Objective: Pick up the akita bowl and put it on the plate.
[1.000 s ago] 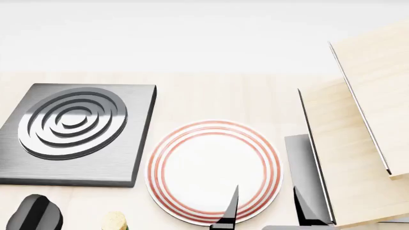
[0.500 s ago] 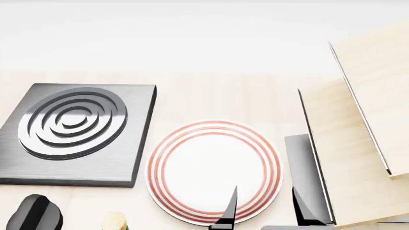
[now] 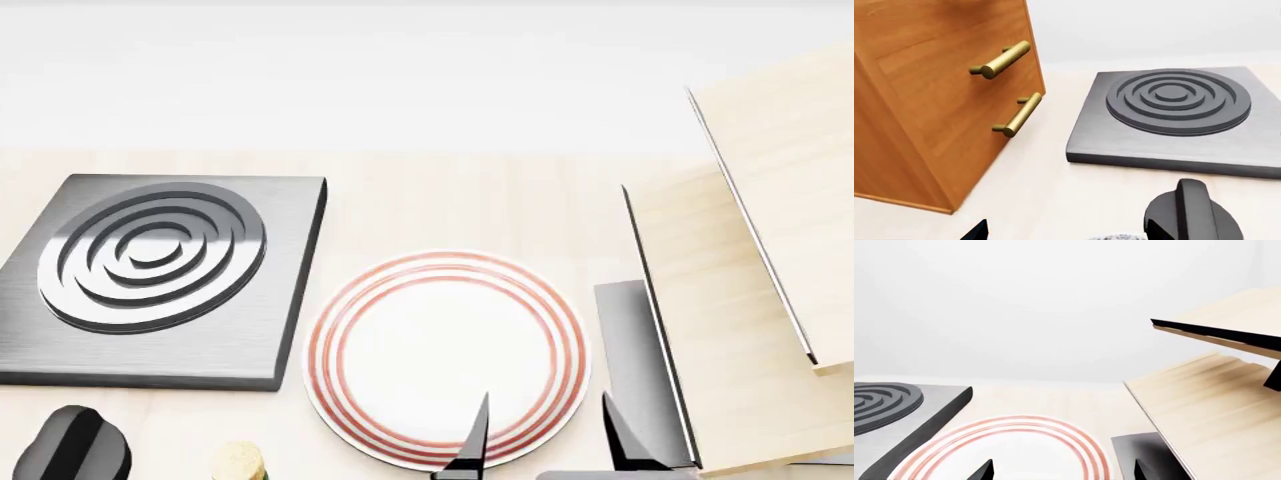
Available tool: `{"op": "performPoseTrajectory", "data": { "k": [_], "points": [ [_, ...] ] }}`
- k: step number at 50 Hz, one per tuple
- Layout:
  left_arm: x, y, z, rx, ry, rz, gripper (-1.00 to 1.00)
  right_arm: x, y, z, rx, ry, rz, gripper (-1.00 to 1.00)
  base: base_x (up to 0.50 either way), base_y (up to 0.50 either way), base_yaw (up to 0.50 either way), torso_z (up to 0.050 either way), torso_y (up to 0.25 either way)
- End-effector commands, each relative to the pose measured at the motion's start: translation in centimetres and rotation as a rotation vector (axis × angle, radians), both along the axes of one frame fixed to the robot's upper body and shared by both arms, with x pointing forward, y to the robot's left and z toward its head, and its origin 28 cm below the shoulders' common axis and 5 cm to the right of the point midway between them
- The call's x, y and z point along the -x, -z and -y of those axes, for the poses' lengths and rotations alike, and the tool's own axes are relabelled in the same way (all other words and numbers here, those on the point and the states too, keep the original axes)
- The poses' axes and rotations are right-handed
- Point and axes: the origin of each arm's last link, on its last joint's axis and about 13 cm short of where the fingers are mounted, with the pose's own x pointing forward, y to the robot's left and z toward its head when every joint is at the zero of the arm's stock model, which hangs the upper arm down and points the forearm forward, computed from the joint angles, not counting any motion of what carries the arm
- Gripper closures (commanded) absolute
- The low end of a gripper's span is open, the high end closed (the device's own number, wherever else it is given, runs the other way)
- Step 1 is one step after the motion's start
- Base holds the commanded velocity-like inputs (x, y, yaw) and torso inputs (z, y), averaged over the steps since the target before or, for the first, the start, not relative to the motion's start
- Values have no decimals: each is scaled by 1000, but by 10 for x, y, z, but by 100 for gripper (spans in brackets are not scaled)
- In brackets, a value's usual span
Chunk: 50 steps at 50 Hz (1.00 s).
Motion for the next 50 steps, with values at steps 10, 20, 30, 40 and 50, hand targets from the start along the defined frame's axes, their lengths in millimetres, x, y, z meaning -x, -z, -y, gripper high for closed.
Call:
{"op": "performPoseTrajectory", "data": {
  "k": [10, 20, 30, 40, 50],
  "points": [
    [-1, 2, 0, 15, 21, -34, -100, -2, 1, -1, 1, -3, -4, -100, 0, 0, 0, 0, 0],
    [4, -3, -3, 37, 33, -44, -100, -2, 2, -1, 2, -4, -6, -100, 0, 0, 0, 0, 0],
    [6, -3, -5, 43, 22, -47, -100, -2, 2, -1, 3, -6, -7, -100, 0, 0, 0, 0, 0],
    [8, -3, -8, 46, 13, -50, -100, -2, 3, -2, 6, -7, -9, -100, 0, 0, 0, 0, 0],
    [9, -1, -8, 46, 14, -70, -100, -2, 4, -3, 7, -12, -10, -100, 0, 0, 0, 0, 0]
  ]
}}
